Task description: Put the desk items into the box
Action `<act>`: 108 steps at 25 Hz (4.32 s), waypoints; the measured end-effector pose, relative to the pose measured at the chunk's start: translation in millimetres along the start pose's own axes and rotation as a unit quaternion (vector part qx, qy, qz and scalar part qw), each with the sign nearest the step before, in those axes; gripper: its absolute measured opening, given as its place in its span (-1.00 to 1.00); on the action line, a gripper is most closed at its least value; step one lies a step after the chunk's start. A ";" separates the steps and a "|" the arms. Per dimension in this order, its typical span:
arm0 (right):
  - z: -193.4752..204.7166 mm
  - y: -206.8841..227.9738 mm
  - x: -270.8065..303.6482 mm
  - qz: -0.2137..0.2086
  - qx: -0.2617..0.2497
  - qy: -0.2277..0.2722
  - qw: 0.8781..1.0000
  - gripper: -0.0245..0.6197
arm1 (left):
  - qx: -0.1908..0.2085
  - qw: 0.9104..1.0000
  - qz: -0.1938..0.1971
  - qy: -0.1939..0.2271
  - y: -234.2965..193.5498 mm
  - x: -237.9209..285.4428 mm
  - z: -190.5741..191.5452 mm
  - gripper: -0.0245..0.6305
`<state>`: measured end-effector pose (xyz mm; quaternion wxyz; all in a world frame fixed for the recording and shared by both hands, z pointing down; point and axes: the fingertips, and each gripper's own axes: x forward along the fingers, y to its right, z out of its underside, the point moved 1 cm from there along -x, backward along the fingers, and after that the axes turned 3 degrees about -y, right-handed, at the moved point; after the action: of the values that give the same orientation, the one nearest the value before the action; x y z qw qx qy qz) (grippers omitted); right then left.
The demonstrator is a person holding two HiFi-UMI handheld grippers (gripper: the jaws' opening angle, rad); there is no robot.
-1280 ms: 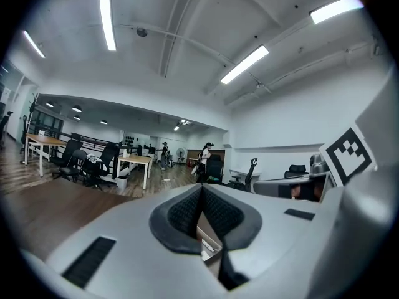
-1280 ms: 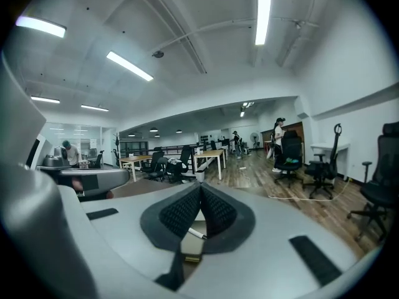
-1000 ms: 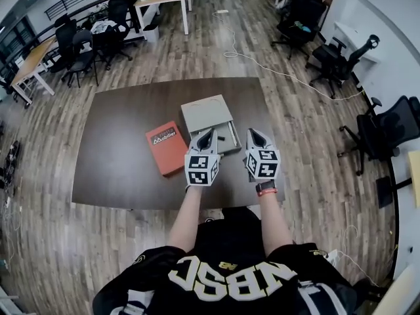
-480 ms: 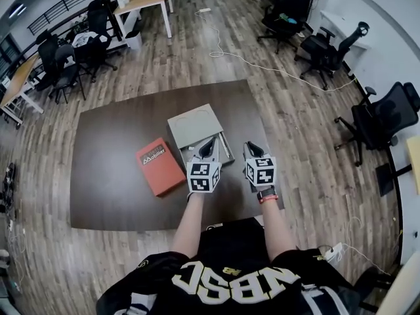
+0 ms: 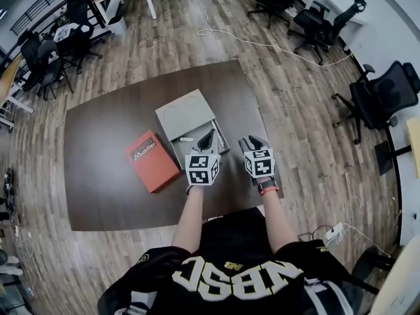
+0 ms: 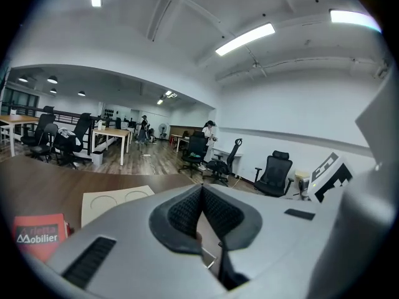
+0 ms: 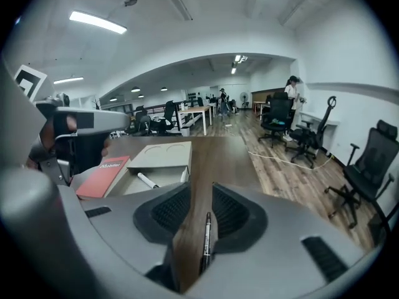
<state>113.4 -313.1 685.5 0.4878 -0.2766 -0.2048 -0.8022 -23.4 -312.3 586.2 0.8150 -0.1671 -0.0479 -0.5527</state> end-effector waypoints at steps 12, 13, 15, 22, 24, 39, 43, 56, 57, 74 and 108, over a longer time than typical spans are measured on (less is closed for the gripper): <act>82.3 11.4 46.1 -0.002 0.006 -0.126 0.992 -0.49 | -0.031 0.999 0.004 -0.044 -7.2 26.6 31.1 -0.88; 85.0 10.1 47.4 -0.001 0.003 -0.132 0.991 -0.47 | -0.033 0.998 0.003 -0.044 -8.7 27.3 30.8 -0.88; 91.8 6.6 51.3 0.000 -0.004 -0.141 0.990 -0.43 | -0.035 0.998 0.004 -0.046 -10.5 28.5 32.4 -0.88; 117.1 -1.3 68.0 0.001 -0.013 -0.159 0.987 -0.45 | -0.027 0.998 0.019 -0.059 -4.7 31.5 44.6 -0.88; 120.2 -1.6 68.9 0.004 -0.010 -0.160 0.987 -0.48 | -0.024 0.998 0.021 -0.060 -4.2 31.6 43.9 -0.88; 119.0 4.0 67.8 0.013 0.039 -0.159 0.986 -0.77 | -0.013 0.998 0.026 -0.061 -5.7 23.5 45.1 -0.88; 116.3 6.2 64.2 0.011 0.064 -0.154 0.986 -0.77 | -0.015 0.998 0.021 -0.056 -11.1 19.8 42.4 -0.88; 67.0 0.5 48.1 -0.020 0.081 -0.098 0.992 -0.77 | -0.022 0.998 0.014 -0.049 -14.2 15.3 43.4 -0.88; 61.8 -0.2 47.7 -0.021 0.079 -0.094 0.992 -0.77 | -0.023 0.999 0.013 -0.048 -15.5 15.1 43.0 -0.88; 3.1 -45.5 58.5 -0.082 0.036 -0.072 0.993 -0.77 | -0.054 0.997 -0.047 -0.035 -60.8 -6.9 43.9 -0.88; 29.3 -195.1 137.6 -0.265 -0.273 -0.152 0.912 -0.77 | -0.139 0.969 -0.190 -0.071 -152.9 -70.1 105.7 -0.88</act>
<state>-105.3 -301.7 785.0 0.1260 -0.4534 -0.1154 -0.8748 -179.3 -266.8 700.6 0.6580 -0.3054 -0.0588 -0.6858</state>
